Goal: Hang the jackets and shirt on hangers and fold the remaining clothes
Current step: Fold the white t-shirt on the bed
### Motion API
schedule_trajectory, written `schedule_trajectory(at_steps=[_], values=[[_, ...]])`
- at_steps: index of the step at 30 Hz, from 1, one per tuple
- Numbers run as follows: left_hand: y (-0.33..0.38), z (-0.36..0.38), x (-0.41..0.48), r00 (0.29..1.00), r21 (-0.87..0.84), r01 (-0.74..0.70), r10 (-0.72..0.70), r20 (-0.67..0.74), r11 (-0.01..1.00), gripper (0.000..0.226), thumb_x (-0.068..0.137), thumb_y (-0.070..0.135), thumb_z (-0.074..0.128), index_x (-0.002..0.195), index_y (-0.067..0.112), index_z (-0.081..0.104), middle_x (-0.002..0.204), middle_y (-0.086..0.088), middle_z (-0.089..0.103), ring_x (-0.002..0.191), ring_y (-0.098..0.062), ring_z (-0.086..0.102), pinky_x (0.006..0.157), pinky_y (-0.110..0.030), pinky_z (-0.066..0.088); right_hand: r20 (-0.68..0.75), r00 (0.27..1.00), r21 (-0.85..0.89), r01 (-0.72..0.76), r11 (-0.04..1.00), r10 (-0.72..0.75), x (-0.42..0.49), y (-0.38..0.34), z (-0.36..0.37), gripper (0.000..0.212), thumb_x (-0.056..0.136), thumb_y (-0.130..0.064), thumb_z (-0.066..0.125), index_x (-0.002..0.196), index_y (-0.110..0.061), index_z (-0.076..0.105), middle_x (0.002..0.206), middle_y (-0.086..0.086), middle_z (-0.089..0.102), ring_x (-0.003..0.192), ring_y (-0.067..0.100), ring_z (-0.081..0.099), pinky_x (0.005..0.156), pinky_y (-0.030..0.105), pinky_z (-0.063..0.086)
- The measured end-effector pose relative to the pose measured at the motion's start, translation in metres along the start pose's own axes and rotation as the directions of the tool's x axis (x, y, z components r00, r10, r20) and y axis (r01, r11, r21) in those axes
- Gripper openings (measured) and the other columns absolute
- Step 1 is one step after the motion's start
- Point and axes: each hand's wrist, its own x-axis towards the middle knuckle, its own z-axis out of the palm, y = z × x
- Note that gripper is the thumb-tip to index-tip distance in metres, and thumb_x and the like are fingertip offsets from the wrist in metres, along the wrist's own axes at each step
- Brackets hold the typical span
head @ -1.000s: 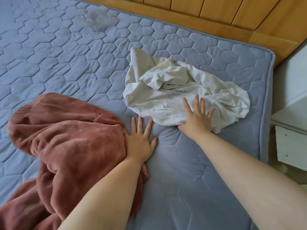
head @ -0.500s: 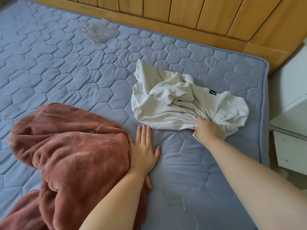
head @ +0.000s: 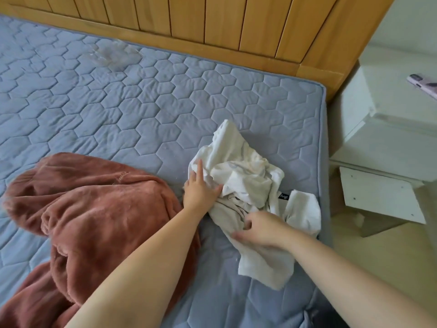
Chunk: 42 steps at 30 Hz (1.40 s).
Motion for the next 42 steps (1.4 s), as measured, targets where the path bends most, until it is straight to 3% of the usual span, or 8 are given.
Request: schedule_trajectory(at_steps=[3, 7, 12, 17, 23, 26, 35, 42], values=[[0.000, 0.001, -0.005, 0.989, -0.059, 0.104, -0.097, 0.109, 0.993, 0.068, 0.092, 0.025, 0.046, 0.152, 0.033, 0.013, 0.132, -0.010, 0.054, 0.116, -0.032, 0.053, 0.091, -0.032, 0.037, -0.661, 0.742, 0.239, 0.072, 0.968, 0.108, 0.019, 0.030, -0.018, 0.037, 0.081, -0.045, 0.067, 0.098, -0.013, 0.058, 0.096, 0.001, 0.058, 0.096, 0.025, 0.056, 0.077, 0.034, 0.044], [-0.005, 0.005, -0.018, 0.973, -0.043, 0.099, -0.087, 0.216, 0.994, 0.042, 0.090, 0.020, 0.051, 0.132, 0.021, 0.051, 0.122, -0.008, 0.062, 0.113, -0.029, 0.056, 0.085, -0.028, 0.040, -0.317, 0.874, 0.247, -0.299, 0.922, 0.368, 0.050, 0.078, -0.012, 0.102, 0.073, -0.061, 0.067, 0.150, -0.019, 0.013, 0.145, 0.009, 0.040, 0.128, 0.032, 0.044, 0.102, 0.046, 0.038], [-0.012, -0.003, -0.037, 0.881, -0.039, 0.221, -0.182, 0.437, 0.974, 0.003, 0.081, 0.014, 0.060, 0.083, 0.013, 0.063, 0.082, -0.002, 0.064, 0.079, -0.020, 0.061, 0.064, -0.026, 0.046, -0.329, 0.900, 0.121, -0.261, 0.958, 0.287, 0.041, 0.092, 0.002, 0.024, 0.074, -0.049, 0.051, 0.084, -0.027, 0.055, 0.088, 0.002, 0.067, 0.079, 0.029, 0.061, 0.073, 0.036, 0.052], [0.004, -0.004, -0.072, 0.655, 0.293, 0.020, -0.234, 0.718, 0.956, 0.042, 0.088, 0.050, 0.054, 0.103, 0.011, 0.060, 0.089, -0.007, 0.067, 0.061, -0.020, 0.061, 0.048, -0.025, 0.048, -0.827, 0.441, 0.379, -0.023, 0.925, 0.350, 0.003, 0.094, -0.050, 0.013, 0.079, -0.001, 0.055, 0.079, -0.011, 0.046, 0.085, 0.015, 0.054, 0.083, 0.034, 0.053, 0.061, 0.031, 0.030], [0.066, -0.021, -0.071, 0.593, 0.606, -0.307, -0.351, 0.725, 0.734, 0.040, 0.094, 0.045, 0.043, 0.086, 0.009, 0.060, 0.087, -0.008, 0.069, 0.064, -0.018, 0.061, 0.058, -0.024, 0.046, -0.386, 0.913, -0.225, 0.043, 0.973, -0.129, -0.012, 0.108, -0.055, 0.036, 0.080, -0.017, 0.064, 0.114, -0.005, 0.059, 0.141, 0.011, 0.041, 0.129, 0.029, 0.037, 0.099, 0.031, 0.031], [0.103, -0.022, -0.054, 0.894, 0.702, -0.405, 0.094, 0.438, 0.586, 0.030, 0.096, 0.032, 0.044, 0.114, 0.012, 0.057, 0.116, -0.006, 0.061, 0.095, -0.023, 0.059, 0.072, -0.030, 0.044, -0.246, 0.955, -0.075, 0.150, 0.986, -0.164, -0.020, 0.102, -0.028, 0.042, 0.089, -0.014, 0.054, 0.130, -0.020, 0.051, 0.136, -0.001, 0.048, 0.125, 0.023, 0.046, 0.095, 0.028, 0.038], [0.067, 0.036, -0.064, 0.667, 0.483, -0.740, 0.413, 0.621, 0.469, 0.038, 0.087, 0.018, 0.049, 0.124, 0.027, 0.053, 0.113, 0.002, 0.061, 0.109, -0.022, 0.056, 0.086, -0.037, 0.047, -0.365, 0.902, -0.554, -0.011, 0.832, -0.231, -0.059, 0.127, -0.040, 0.027, 0.087, -0.016, 0.054, 0.113, -0.016, 0.049, 0.095, 0.006, 0.064, 0.090, 0.028, 0.062, 0.064, 0.030, 0.036], [0.015, -0.007, -0.064, 0.725, 0.425, -0.668, 0.663, 0.187, 0.611, 0.027, 0.072, 0.010, 0.061, 0.099, 0.012, 0.061, 0.083, -0.006, 0.056, 0.070, -0.030, 0.058, 0.047, -0.031, 0.041, -0.667, 0.408, 0.594, -0.215, 0.775, 0.624, -0.067, 0.180, -0.100, 0.026, 0.091, -0.006, 0.044, 0.117, -0.009, 0.048, 0.115, 0.019, 0.059, 0.104, 0.040, 0.055, 0.080, 0.041, 0.043]])
